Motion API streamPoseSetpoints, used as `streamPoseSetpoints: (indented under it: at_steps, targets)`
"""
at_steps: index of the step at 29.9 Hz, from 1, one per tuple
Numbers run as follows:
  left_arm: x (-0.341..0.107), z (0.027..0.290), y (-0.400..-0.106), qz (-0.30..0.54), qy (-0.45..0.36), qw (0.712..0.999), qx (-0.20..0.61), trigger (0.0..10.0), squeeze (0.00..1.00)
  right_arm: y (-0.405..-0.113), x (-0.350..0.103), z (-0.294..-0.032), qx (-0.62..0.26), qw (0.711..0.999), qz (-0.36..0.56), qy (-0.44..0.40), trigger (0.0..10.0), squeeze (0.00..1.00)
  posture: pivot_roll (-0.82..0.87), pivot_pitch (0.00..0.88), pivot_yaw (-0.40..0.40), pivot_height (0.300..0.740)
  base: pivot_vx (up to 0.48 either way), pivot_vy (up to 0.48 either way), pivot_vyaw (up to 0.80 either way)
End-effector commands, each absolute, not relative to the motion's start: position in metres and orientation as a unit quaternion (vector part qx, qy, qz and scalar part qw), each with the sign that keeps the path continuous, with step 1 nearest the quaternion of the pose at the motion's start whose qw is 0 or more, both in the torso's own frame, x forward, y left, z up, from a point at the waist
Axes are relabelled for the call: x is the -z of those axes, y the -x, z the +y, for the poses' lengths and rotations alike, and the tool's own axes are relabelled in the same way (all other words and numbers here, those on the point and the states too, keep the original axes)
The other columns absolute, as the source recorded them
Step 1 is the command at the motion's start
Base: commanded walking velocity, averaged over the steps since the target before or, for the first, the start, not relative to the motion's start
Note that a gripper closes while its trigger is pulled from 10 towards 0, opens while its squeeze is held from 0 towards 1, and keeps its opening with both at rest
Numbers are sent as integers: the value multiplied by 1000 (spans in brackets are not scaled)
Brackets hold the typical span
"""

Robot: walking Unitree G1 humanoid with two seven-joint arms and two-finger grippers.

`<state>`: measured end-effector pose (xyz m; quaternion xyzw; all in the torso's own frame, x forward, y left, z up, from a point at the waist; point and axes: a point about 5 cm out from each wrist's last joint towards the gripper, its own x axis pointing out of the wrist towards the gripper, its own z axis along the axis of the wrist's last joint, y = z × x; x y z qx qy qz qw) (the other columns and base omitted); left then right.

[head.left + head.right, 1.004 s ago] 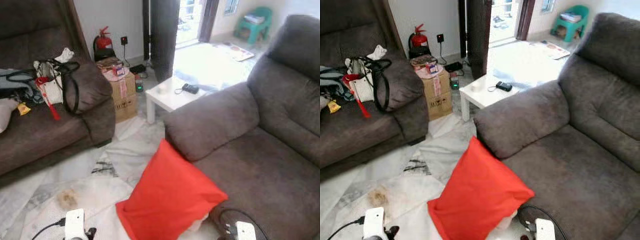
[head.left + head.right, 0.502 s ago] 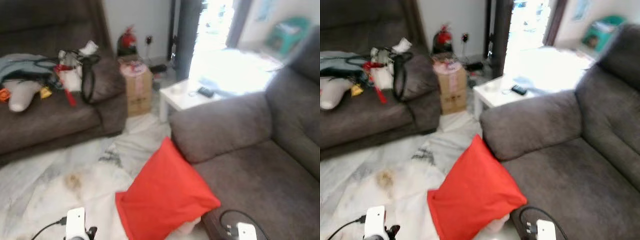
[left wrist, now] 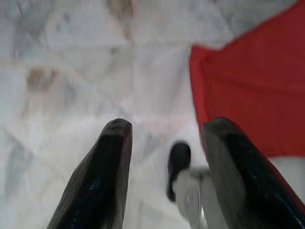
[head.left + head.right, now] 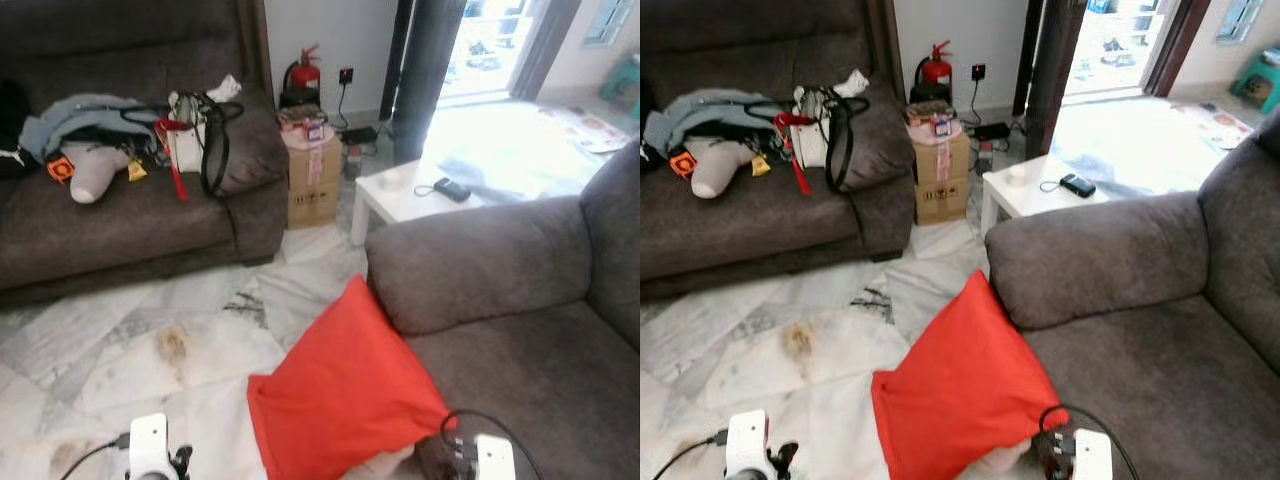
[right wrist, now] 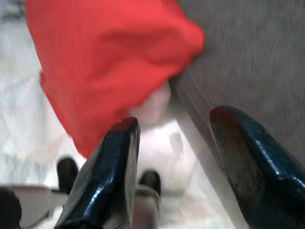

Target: Move the pillow to the sofa from floor

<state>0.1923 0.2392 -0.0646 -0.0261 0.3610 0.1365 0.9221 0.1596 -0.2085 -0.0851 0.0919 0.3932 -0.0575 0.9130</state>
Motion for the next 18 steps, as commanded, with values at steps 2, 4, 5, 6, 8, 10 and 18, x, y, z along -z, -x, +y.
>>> streamPoseSetpoints:
  at_steps: [2, 4, 5, 6, 8, 10, 18]
  targets:
    - [57, 246, -197, 319, 20, 935, -155, 10000, 0, -161, 82, -208, 80, 923, 358, -113, 10000, 0, -21, 26, 10, 740, 0, 0, 0]
    - [54, 247, -199, 303, 17, 940, -157, 10000, 0, -163, 80, -207, 82, 928, 345, -115, 10000, 0, -24, 15, 19, 740, 0, 0, 0]
    - [52, 247, -201, 290, 15, 944, -157, 10000, 0, -165, 78, -207, 81, 932, 333, -115, 10000, 0, -23, 3, 26, 740, 0, 0, 0]
    - [50, 247, -202, 281, 14, 947, -156, 10000, 0, -166, 77, -207, 81, 936, 324, -114, 10000, 0, -23, 3, 26, 740, 0, 0, 0]
    - [47, 248, -204, 268, 3, 951, -154, 10000, 0, -169, 75, -206, 85, 940, 306, -123, 10000, 0, -22, 0, 39, 740, 0, 0, 0]
    - [15, 257, -239, 180, -28, 972, -148, 10000, 0, -202, 53, -211, 91, 960, 232, -131, 10000, 0, -23, 0, 61, 740, 0, 0, 0]
    - [-78, 247, -310, -40, -66, 991, -107, 10000, 0, -307, -54, -213, 57, 991, -15, -121, 10000, 0, -47, 0, 85, 740, 0, 0, 0]
